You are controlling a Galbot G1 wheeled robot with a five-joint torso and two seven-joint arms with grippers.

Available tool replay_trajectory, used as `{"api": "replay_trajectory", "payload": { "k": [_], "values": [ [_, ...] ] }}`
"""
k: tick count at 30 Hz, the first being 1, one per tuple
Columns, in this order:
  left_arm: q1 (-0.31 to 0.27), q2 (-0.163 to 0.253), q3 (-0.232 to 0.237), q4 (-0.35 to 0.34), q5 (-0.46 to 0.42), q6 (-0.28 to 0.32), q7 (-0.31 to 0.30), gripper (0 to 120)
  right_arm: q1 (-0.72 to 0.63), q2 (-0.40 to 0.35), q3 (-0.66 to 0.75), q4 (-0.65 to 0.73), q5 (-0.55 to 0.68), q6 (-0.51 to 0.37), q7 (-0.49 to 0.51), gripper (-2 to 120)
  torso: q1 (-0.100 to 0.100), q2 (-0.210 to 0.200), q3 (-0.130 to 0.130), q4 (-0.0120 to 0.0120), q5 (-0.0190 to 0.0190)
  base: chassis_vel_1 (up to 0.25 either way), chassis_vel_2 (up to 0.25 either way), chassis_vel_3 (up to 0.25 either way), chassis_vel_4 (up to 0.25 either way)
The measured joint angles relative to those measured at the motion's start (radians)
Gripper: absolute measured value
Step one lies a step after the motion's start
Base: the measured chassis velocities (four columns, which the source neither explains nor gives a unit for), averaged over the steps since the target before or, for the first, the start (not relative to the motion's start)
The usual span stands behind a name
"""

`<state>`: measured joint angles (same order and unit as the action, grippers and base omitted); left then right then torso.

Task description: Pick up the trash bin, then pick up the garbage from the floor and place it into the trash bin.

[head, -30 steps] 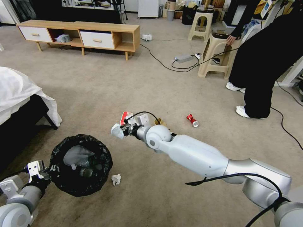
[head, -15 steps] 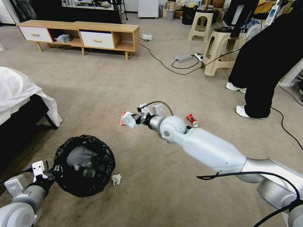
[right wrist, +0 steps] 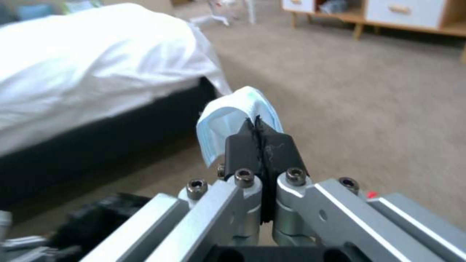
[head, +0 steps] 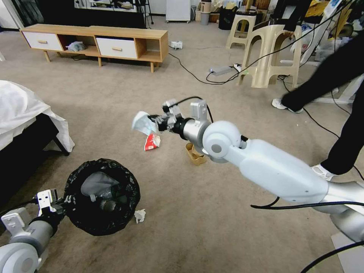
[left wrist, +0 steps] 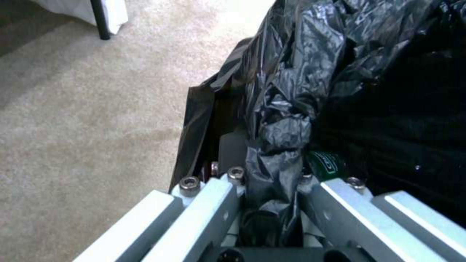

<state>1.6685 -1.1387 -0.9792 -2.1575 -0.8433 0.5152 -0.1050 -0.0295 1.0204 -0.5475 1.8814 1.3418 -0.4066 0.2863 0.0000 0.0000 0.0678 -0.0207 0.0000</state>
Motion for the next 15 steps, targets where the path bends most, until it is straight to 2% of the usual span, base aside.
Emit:
{"api": "replay_trajectory", "payload": {
  "k": [7, 15],
  "values": [
    [0.013, -0.022, -0.041, -0.027, -0.012, 0.013, -0.002, 1, 0.078, 0.029, 0.000, 0.063, 0.043, 0.003, 0.000, 0, 0.000, 0.000, 0.000, 0.0001, -0.0001, 0.000, 0.000, 0.000, 0.000],
    [0.017, -0.025, -0.038, -0.023, -0.012, 0.013, 0.001, 1, 0.114, 0.036, 0.003, 0.117, 0.074, 0.010, -0.008, 0, 0.000, 0.000, 0.000, 0.0001, -0.0001, 0.000, 0.000, 0.000, 0.000]
  ]
}}
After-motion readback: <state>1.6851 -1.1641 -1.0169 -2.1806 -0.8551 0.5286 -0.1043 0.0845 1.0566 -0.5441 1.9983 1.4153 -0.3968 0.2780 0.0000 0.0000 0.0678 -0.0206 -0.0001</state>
